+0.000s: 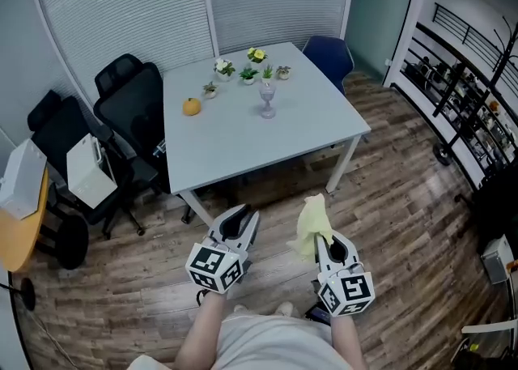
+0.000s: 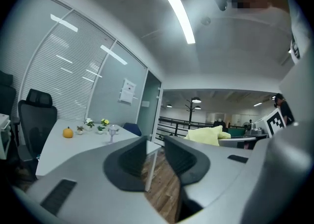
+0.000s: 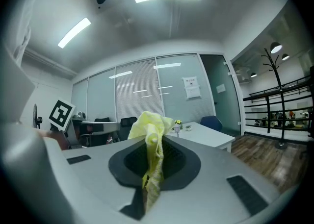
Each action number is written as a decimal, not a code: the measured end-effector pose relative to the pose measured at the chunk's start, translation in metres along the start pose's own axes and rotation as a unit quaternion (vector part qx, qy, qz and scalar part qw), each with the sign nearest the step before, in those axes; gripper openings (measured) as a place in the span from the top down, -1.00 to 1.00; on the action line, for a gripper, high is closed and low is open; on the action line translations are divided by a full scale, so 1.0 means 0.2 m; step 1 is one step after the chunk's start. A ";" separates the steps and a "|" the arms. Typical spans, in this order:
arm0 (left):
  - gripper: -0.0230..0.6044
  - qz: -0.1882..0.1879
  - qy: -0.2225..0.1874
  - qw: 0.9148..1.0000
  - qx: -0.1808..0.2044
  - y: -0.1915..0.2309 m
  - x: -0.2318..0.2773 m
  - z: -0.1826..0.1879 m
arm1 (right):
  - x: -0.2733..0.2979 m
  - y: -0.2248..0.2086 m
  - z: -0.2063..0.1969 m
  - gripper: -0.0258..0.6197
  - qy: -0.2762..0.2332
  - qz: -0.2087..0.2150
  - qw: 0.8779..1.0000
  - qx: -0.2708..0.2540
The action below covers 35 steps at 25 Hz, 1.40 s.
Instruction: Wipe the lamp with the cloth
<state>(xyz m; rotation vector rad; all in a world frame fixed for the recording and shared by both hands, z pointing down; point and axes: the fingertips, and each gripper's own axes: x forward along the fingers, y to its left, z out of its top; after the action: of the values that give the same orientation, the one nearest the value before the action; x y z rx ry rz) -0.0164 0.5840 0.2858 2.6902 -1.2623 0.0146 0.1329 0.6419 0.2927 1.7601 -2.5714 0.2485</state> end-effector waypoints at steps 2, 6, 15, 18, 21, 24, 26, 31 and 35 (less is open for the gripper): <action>0.09 0.018 -0.016 1.000 -0.004 0.02 0.01 0.00 | -0.01 -0.03 0.00 0.84 0.000 0.002 1.000 0.003; 0.00 0.041 -0.015 0.999 0.006 0.04 0.04 -0.02 | 0.00 -0.10 -0.02 0.84 0.002 -0.002 1.000 0.010; 0.00 0.051 0.020 0.998 -0.010 0.27 0.32 -0.12 | 0.28 -0.26 -0.05 0.84 0.017 -0.004 1.000 0.016; 0.00 0.047 0.027 0.998 -0.012 0.44 0.51 -0.15 | 0.49 -0.35 -0.08 0.84 0.024 -0.010 1.000 0.016; 0.00 0.044 0.035 0.998 -0.010 0.67 0.78 -0.17 | 0.79 -0.47 -0.11 0.84 0.035 -0.018 0.999 0.013; 0.00 0.038 0.049 0.998 -0.009 0.94 1.09 -0.13 | 1.15 -0.61 -0.07 0.84 0.045 -0.030 0.998 0.010; 0.00 0.028 0.068 0.997 0.001 1.09 1.26 -0.11 | 1.37 -0.68 -0.03 0.84 0.051 -0.034 0.998 0.011; 0.00 0.013 0.103 0.995 0.015 1.50 1.66 -0.07 | 1.87 -0.82 0.10 0.84 0.057 -0.050 0.997 0.012; 0.00 -0.021 0.155 0.986 0.050 1.73 1.92 -0.15 | 2.15 -0.92 0.13 0.84 0.072 -0.065 0.995 0.010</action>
<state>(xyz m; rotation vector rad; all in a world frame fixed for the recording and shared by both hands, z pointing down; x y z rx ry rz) -0.0329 0.0790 0.3986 2.6597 -1.1356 0.4844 0.1472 0.1755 0.3338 1.8330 -2.3534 0.3850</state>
